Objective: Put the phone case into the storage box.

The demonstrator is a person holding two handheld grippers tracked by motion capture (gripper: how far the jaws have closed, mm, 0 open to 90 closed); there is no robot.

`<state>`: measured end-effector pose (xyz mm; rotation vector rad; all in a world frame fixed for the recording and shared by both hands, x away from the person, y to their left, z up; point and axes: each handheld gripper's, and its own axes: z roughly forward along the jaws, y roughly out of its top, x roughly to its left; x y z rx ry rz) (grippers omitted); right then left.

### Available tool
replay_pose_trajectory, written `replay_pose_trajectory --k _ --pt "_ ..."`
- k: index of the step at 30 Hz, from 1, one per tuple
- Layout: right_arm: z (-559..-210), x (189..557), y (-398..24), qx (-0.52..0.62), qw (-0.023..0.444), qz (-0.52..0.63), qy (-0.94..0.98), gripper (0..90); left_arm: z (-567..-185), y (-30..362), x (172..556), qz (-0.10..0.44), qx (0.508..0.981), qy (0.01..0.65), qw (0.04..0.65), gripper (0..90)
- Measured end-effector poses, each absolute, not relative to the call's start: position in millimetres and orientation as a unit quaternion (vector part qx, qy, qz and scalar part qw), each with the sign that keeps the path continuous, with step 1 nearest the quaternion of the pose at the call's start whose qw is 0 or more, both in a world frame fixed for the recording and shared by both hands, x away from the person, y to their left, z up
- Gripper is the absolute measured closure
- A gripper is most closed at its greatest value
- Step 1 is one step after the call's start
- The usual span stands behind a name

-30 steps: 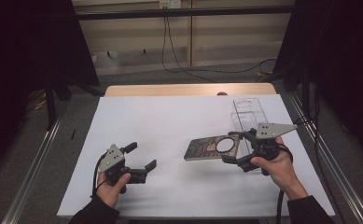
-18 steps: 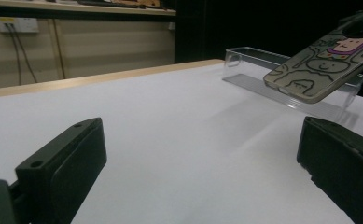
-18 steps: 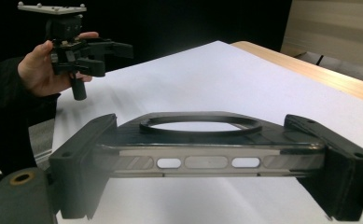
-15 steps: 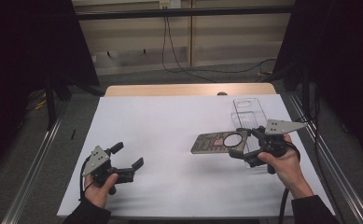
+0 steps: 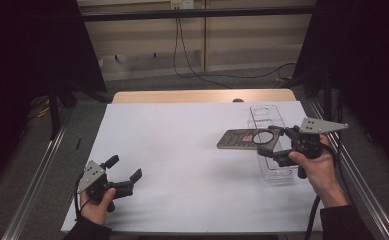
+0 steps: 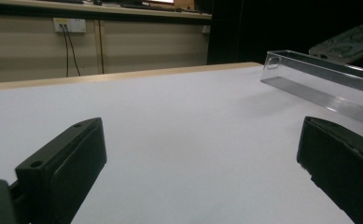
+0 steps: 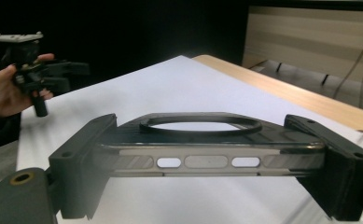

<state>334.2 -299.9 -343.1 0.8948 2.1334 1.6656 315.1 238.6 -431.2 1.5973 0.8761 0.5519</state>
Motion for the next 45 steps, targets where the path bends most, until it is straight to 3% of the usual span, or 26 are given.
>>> replay_pose_trajectory --k 20,45 --pt "-318 367 -337 0.392 0.190 0.541 0.720 11.7 -432 229 310 0.246 0.707 0.347 0.565 2.5" --pt "-307 393 -367 0.482 0.216 0.479 0.701 11.7 -429 238 313 0.256 0.690 0.360 0.574 2.5"
